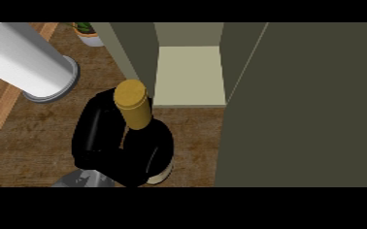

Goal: Pick up the wine, place it into the cabinet and close the cabinet

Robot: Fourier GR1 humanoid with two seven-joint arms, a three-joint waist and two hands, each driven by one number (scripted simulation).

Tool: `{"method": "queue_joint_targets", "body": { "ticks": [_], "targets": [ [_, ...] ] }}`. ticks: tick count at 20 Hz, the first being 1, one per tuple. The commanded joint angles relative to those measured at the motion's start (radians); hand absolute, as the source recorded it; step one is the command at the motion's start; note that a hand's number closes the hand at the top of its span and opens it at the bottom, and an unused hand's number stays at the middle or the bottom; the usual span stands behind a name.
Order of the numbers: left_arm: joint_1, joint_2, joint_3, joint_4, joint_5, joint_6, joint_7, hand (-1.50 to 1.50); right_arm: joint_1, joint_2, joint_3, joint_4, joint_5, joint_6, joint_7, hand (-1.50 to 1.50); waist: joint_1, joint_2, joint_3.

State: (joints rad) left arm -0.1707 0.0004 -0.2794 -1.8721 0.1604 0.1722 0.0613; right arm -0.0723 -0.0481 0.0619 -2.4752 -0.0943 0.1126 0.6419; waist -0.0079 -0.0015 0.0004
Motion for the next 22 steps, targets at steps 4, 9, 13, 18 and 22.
{"method": "queue_joint_targets", "body": {
  "ticks": [4, 9, 13, 18, 22],
  "targets": [
    [-0.211, 0.0, -0.133, 0.096, -0.008, 0.25, 0.059, 1.5, 0.006, 0.009, 0.022, -0.106, -0.05, -0.015, 0.065, -1.5, -0.006, 0.0, 0.0],
    [-0.263, 0.0, -0.178, 0.155, -0.018, 0.333, 0.037, 1.5, 0.034, 0.009, 0.023, -0.114, -0.052, 0.002, 0.052, -1.5, -0.002, 0.0, 0.0],
    [-0.361, 0.0, -0.188, 0.274, -0.019, 0.434, 0.01, 1.5, 0.02, -0.024, -0.052, -0.097, -0.126, 0.028, 0.043, -1.5, -0.009, 0.002, 0.0],
    [-0.388, 0.0, -0.187, 0.279, -0.054, 0.423, 0.023, 1.5, 0.046, -0.026, -0.073, -0.098, -0.134, 0.049, 0.016, -1.5, -0.002, 0.0, 0.0],
    [-0.343, 0.0, -0.23, 0.302, -0.017, 0.484, -0.045, 1.5, -0.065, -0.01, -0.021, -0.101, -0.078, -0.021, 0.119, -1.5, 0.0, 0.001, -0.001]
  ]
}}
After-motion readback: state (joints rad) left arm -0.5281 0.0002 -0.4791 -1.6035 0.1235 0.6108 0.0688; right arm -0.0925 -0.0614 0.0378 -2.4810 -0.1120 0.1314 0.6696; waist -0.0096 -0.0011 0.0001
